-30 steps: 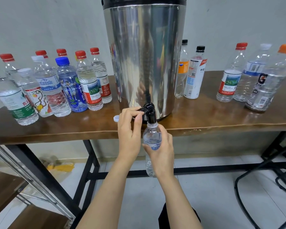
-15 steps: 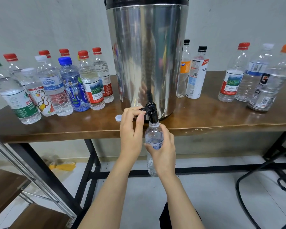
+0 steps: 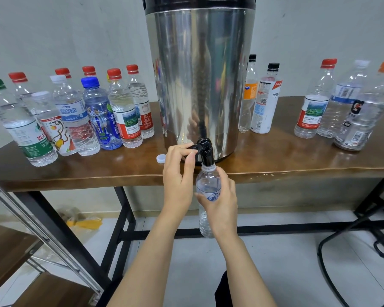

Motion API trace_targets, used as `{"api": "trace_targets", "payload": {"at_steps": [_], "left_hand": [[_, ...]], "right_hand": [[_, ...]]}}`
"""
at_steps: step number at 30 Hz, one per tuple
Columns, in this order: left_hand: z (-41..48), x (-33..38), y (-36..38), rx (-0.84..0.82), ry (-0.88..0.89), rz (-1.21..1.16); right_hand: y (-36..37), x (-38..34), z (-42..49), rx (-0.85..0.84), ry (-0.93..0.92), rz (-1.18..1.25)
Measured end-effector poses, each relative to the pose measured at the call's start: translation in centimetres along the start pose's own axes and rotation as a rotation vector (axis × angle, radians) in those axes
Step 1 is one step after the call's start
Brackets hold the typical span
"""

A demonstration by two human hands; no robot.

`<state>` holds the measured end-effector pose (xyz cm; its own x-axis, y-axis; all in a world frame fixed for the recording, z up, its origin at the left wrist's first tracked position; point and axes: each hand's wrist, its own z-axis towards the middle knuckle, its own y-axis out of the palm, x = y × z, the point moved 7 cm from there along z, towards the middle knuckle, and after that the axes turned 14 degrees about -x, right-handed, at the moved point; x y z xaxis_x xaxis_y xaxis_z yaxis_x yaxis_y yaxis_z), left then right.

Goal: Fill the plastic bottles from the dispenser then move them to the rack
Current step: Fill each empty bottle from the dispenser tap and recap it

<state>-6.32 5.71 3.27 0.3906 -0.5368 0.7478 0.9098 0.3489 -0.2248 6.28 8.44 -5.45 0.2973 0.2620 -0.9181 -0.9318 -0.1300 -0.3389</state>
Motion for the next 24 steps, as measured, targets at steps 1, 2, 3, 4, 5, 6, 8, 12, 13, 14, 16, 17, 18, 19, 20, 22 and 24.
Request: {"api": "trace_targets", "payload": {"at_steps": [1,2,3,4,5,6,8,12,13,14,16,17,18,19,20,22,24], "left_hand": [[0.01,0.01,0.02,-0.001,-0.001,-0.005],[0.02,0.01,0.03,-0.001,-0.001,-0.007],[0.02,0.01,0.05,-0.001,-0.001,-0.008],[0.02,-0.01,0.05,-0.002,-0.001,-0.008],[0.03,-0.04,0.05,-0.003,-0.003,-0.008],[0.03,-0.07,0.05,-0.005,-0.004,-0.008],[0.02,-0.07,0.03,-0.005,-0.004,-0.003],[0.07,0.02,0.03,0.004,0.0,0.014],[0.06,0.01,0.04,0.003,-0.002,0.012],[0.04,0.0,0.04,0.002,-0.004,0.01],[0.0,-0.02,-0.01,0.003,-0.004,0.009],[-0.01,-0.01,-0.02,0.004,-0.004,0.009],[-0.02,-0.01,-0.02,0.004,-0.005,0.009],[-0.02,0.0,-0.02,0.004,-0.005,0.009],[-0.02,0.0,-0.02,0.005,-0.004,0.008],[-0.02,-0.03,-0.02,0.007,-0.006,0.005],[-0.01,-0.08,-0.02,0.007,-0.008,0.004]], "right_hand": [[0.0,0.02,0.01,0.001,0.0,0.003],[0.01,0.04,0.02,0.001,0.0,0.006],[0.01,0.04,0.03,0.001,0.001,0.008],[0.03,0.05,0.03,-0.002,0.0,0.008],[0.04,0.03,0.04,-0.005,0.0,0.008],[0.04,0.04,0.04,-0.007,-0.001,0.008],[0.01,0.04,0.04,-0.006,-0.002,0.008],[0.02,0.04,0.04,0.001,-0.012,0.007],[0.03,0.03,0.04,0.001,-0.011,0.005],[0.04,0.01,0.04,-0.001,-0.009,0.003],[0.0,-0.02,0.06,-0.003,-0.009,0.005],[-0.03,-0.02,0.07,-0.003,-0.01,0.007],[-0.05,0.0,0.07,-0.003,-0.01,0.008],[-0.07,0.0,0.07,-0.004,-0.01,0.007],[-0.04,0.01,0.08,-0.004,-0.009,0.004],[-0.02,0.04,0.08,-0.005,-0.005,-0.003],[-0.03,0.04,0.06,-0.006,-0.003,-0.005]]}}
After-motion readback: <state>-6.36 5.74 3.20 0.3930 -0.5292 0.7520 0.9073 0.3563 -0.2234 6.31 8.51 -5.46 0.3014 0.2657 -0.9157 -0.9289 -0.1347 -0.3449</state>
